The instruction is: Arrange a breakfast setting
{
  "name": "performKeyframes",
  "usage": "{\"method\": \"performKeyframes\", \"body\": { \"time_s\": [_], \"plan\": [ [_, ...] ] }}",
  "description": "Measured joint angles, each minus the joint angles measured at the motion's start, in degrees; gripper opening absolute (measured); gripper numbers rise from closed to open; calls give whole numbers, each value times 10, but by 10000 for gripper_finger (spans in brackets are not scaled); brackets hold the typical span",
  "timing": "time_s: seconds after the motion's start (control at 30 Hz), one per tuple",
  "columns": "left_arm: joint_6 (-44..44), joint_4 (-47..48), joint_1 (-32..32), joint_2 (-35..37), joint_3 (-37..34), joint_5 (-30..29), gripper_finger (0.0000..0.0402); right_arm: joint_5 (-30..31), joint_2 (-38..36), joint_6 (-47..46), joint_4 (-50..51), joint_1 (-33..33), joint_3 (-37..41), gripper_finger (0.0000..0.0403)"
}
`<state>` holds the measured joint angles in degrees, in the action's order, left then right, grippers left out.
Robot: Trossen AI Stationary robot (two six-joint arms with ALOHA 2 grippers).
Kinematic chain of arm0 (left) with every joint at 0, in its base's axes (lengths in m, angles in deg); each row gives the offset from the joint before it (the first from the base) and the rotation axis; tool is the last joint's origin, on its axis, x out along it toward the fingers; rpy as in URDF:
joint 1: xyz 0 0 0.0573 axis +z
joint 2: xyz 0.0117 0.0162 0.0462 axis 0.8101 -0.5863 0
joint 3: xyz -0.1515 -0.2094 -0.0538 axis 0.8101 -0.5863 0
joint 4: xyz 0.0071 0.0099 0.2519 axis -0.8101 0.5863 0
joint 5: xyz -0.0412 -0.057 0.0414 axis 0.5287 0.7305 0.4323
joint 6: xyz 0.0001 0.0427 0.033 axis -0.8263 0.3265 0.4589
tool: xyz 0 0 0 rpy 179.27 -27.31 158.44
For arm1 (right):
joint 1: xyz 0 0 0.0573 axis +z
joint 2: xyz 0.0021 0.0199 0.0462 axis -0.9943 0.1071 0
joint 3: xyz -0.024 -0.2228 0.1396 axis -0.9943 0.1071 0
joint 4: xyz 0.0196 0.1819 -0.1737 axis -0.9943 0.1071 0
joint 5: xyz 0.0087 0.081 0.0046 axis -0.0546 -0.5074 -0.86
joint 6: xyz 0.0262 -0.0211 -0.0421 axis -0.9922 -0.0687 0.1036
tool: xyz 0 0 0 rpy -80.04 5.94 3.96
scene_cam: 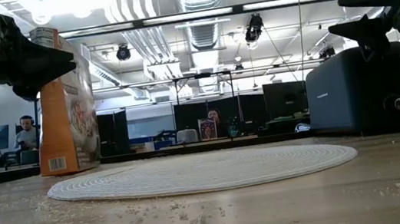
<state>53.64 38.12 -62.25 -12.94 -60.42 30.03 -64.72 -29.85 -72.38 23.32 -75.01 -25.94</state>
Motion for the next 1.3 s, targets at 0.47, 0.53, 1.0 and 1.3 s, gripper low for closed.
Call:
{"method": "performKeyframes", "body": {
  "time_s": [0.47, 0.53, 1.0, 1.3],
  "plan": [
    [0, -10, 0, 0, 0, -51, 137, 0, 0, 0, 0, 0, 0, 233],
    [0, -10, 0, 0, 0, -52, 137, 0, 0, 0, 0, 0, 0, 233],
    [0, -74, 0, 0, 0, -98, 204, 0, 0, 0, 0, 0, 0, 233],
    [-63, -114, 0, 0, 0, -69, 228, 0, 0, 0, 0, 0, 0, 233]
  ]
}}
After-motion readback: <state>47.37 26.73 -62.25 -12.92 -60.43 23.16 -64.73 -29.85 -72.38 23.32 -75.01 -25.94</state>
